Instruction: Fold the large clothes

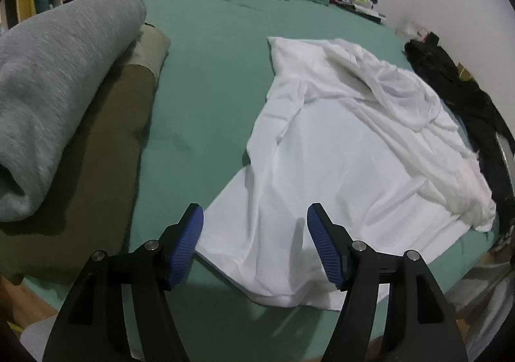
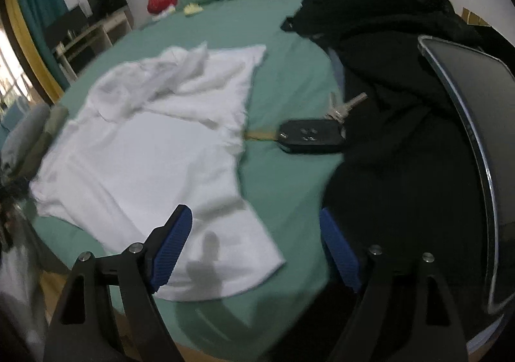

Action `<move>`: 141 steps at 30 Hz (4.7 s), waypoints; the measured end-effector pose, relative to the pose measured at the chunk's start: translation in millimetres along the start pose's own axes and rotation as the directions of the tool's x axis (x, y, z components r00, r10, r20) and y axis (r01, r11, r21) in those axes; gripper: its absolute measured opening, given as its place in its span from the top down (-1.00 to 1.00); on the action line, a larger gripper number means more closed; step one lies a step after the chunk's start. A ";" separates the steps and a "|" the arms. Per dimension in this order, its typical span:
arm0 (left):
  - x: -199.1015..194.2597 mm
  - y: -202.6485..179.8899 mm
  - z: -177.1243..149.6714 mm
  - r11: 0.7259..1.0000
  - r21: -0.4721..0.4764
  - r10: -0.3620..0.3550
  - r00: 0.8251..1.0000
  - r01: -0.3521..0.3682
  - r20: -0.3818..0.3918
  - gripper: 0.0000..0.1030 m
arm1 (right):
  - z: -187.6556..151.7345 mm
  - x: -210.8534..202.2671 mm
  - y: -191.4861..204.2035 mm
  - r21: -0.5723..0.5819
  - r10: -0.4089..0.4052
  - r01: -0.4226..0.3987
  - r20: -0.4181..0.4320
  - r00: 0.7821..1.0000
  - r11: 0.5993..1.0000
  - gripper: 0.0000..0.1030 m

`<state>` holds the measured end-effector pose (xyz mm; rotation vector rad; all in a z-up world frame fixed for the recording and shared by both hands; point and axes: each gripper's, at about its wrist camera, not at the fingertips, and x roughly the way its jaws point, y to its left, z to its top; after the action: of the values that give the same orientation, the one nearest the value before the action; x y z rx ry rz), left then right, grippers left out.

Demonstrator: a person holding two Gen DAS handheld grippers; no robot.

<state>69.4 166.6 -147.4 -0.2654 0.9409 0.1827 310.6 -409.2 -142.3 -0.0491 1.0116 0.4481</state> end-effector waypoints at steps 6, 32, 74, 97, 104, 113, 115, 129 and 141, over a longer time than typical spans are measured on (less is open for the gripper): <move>28.3 -16.2 -8.3 0.994 0.090 0.070 0.992 -0.060 -0.107 -0.45 | -18.1 34.4 40.2 -0.200 0.005 -0.028 -0.117 0.993 0.979 -0.62; -107.7 1.9 14.9 0.991 0.113 -0.080 0.996 0.076 0.033 0.93 | -26.3 -120.2 11.9 0.194 0.273 -0.355 0.354 0.895 0.914 0.89; 94.2 12.4 191.8 0.956 -0.276 -0.088 0.995 0.097 0.047 0.78 | 175.4 98.5 -59.0 0.344 0.176 -0.252 0.238 0.955 0.904 0.61; 95.9 -169.1 127.1 0.900 0.432 -0.008 0.993 0.060 -0.119 -0.36 | 103.9 119.3 123.3 -0.498 0.022 -0.011 0.018 1.000 0.867 -0.57; 113.5 -167.6 141.4 0.895 0.444 0.090 0.991 -0.036 -0.100 -0.36 | 138.7 140.4 135.7 -0.484 -0.026 0.044 0.043 0.999 0.874 -0.57; 144.9 -154.1 200.6 0.910 0.376 0.184 0.983 -0.177 0.017 -0.36 | 210.7 164.4 86.6 -0.210 0.000 0.024 0.111 0.994 0.977 -0.57; 159.0 -142.3 216.3 0.906 0.346 0.251 0.968 -0.243 0.024 -0.36 | 217.1 167.8 81.3 -0.189 -0.027 0.050 0.121 0.992 0.981 -0.57; 116.4 -98.9 218.7 0.976 0.188 0.118 0.992 -0.111 -0.030 -0.36 | 192.5 136.9 41.0 -0.017 0.030 -0.029 0.114 0.993 0.999 -0.58; 157.2 -155.7 233.0 0.950 0.301 0.111 0.992 -0.087 -0.063 -0.36 | 199.1 206.1 80.6 -0.286 -0.181 0.168 -0.020 0.983 0.943 -0.78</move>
<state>381.6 95.0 -122.6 0.0539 1.0469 0.1210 532.7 -217.4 -192.4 -0.4059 0.9723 0.4280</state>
